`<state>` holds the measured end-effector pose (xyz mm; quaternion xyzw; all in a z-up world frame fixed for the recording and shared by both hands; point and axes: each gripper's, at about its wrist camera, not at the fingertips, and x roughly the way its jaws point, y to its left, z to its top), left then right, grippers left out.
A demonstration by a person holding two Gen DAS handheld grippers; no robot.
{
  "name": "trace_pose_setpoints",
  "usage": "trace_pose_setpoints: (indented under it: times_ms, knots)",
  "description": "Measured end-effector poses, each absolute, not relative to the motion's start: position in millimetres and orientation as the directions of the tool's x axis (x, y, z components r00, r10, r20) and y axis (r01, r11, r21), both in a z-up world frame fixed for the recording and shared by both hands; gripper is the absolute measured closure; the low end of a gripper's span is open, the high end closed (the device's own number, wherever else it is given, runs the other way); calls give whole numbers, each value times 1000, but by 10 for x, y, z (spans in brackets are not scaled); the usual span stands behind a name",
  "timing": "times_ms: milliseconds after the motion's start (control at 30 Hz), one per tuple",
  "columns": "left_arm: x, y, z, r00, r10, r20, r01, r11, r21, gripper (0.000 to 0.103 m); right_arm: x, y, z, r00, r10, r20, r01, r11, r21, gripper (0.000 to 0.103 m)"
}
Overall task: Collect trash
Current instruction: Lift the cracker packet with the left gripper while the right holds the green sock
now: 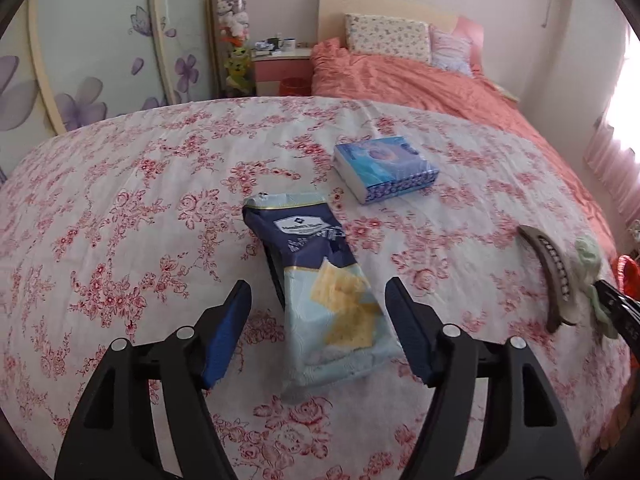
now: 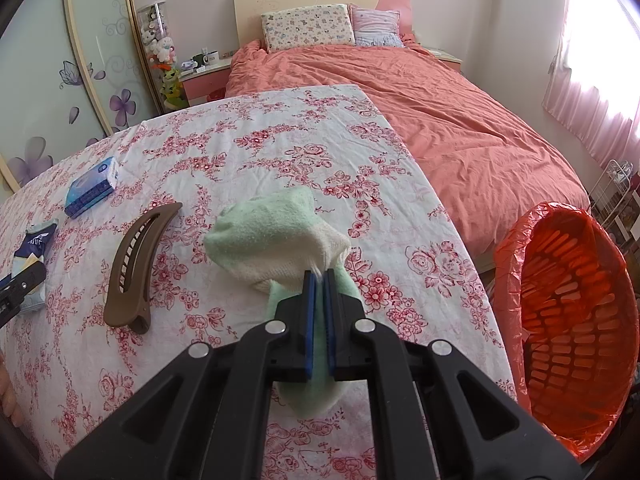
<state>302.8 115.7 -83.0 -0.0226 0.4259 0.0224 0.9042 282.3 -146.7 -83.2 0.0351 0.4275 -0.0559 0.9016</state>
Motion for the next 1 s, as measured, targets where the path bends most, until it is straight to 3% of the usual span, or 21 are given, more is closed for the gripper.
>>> trace_pose_setpoints:
  times_ms: [67,233,433,800,1000]
  knots:
    - [3086,1158,-854,623,39,-781,-78,997,-12,34,2823,-1470,-832,628,-69,-775,131,991,18,96]
    - [3017,1164,-851,632,7,-775,-46,999,-29,49,2824,-1472,-834,629,-67,-775,131,991,21,96]
    - [2812,1066,-867,629,-18,-778,41,999,10,51,2823,-1470,-837,630,-59,-775,130,991,30,95]
    - [2838,1127,-870,622,11,-783,0,1000,14,46,2701,-1437,-708,676,53,-735,49,992,117,48]
    - [2862,1119,-875,626,20,-780,-10,1000,17,46,2838,-1306,-802,642,-16,-766,52,998,23,44]
